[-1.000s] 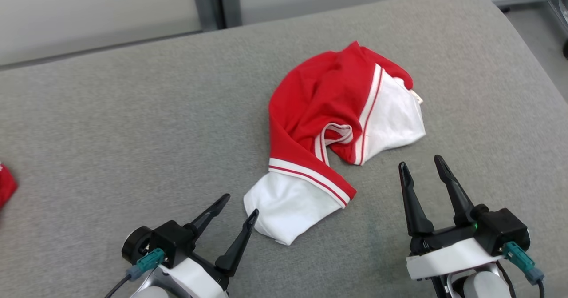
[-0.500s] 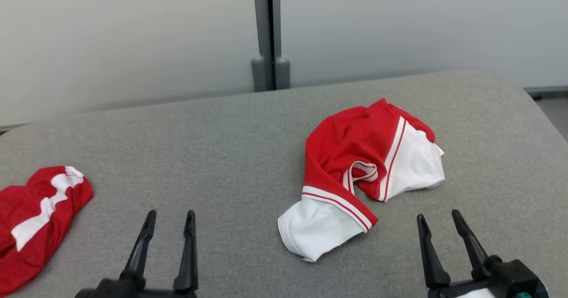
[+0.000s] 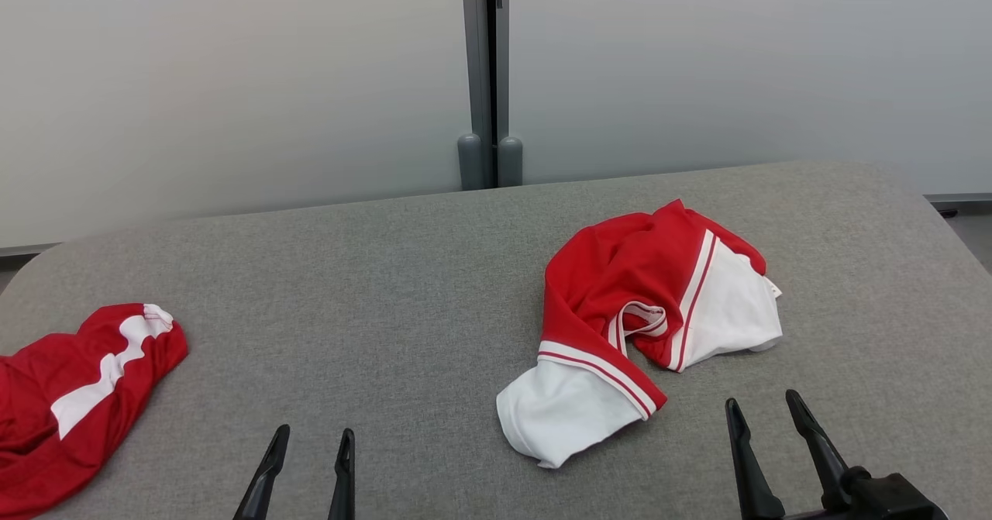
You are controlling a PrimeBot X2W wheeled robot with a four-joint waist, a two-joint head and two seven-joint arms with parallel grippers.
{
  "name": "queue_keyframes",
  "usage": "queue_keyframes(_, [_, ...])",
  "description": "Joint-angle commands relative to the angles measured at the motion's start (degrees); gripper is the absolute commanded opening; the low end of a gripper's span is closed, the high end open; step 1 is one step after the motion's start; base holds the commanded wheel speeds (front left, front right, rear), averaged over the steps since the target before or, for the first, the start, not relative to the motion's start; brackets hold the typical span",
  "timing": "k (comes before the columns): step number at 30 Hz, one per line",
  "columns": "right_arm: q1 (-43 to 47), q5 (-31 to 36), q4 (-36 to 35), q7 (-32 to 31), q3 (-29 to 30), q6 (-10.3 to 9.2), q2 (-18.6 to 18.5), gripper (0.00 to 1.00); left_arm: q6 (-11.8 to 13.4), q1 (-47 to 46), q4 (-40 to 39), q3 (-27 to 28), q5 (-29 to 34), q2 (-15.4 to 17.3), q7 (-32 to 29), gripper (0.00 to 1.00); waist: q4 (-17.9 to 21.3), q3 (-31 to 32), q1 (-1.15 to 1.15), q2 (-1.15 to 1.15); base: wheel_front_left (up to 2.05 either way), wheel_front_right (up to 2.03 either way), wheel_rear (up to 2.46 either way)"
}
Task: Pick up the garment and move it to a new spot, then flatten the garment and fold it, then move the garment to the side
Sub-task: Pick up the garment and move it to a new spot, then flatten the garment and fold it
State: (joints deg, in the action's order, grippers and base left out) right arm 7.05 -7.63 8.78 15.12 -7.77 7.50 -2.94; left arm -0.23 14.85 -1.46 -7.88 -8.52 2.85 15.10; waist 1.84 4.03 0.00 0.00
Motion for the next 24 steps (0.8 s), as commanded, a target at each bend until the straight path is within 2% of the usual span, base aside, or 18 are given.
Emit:
queue_keyframes(1, [0.3, -0.2, 0.1, 0.0, 0.3, -0.02, -0.1, 1.0, -0.2, -0.5, -0.2, -0.1, 0.6, 0.1, 0.1, 1.0, -0.1, 0.0, 0.0, 0.0, 0.0, 0.0, 0.0])
queue_keyframes(6, [0.6, -0.2, 0.0, 0.0, 0.2, -0.02, -0.1, 1.0, -0.7, -0.7, 0.0, -1.0, 1.8, 0.1, 0.1, 1.0, -0.4, 0.1, 0.0, 0.0, 0.0, 0.0, 0.0])
queue_keyframes(10, [0.6, -0.3, 0.1, 0.0, 0.4, -0.02, 0.0, 1.0, -2.3, -2.1, 0.4, -3.1, 3.2, 0.1, 0.1, 1.0, -0.4, -0.4, 0.0, 0.0, 0.0, 0.0, 0.0])
queue_keyframes(13, [-0.3, -0.3, 0.3, 0.0, 1.9, -0.02, -0.1, 1.0, -4.8, -4.8, 2.0, -7.5, 6.2, 0.1, 0.1, 1.0, 0.1, -1.6, 0.0, 0.0, 0.0, 0.0, 0.0])
queue_keyframes(16, [-1.8, -0.9, -0.1, 0.0, 4.1, -0.02, 0.0, 1.0, -6.2, -8.9, 4.2, -12.8, 8.6, 0.2, 0.1, 1.0, 1.7, -3.3, 0.0, 0.0, 0.0, 0.0, 0.0])
queue_keyframes(22, [-3.5, 0.1, -0.2, 0.0, 5.6, -0.02, 0.0, 1.0, -7.2, -18.9, 11.7, -26.6, 11.8, 0.9, 0.1, 1.0, 5.8, -7.0, 0.0, 0.0, 0.0, 0.0, 0.0])
queue_keyframes(24, [-4.1, 0.2, -0.1, 0.0, 5.5, -0.02, 0.0, 1.0, -7.2, -20.7, 13.1, -28.3, 12.0, 1.0, 0.1, 1.0, 6.5, -8.0, 0.0, 0.0, 0.0, 0.0, 0.0])
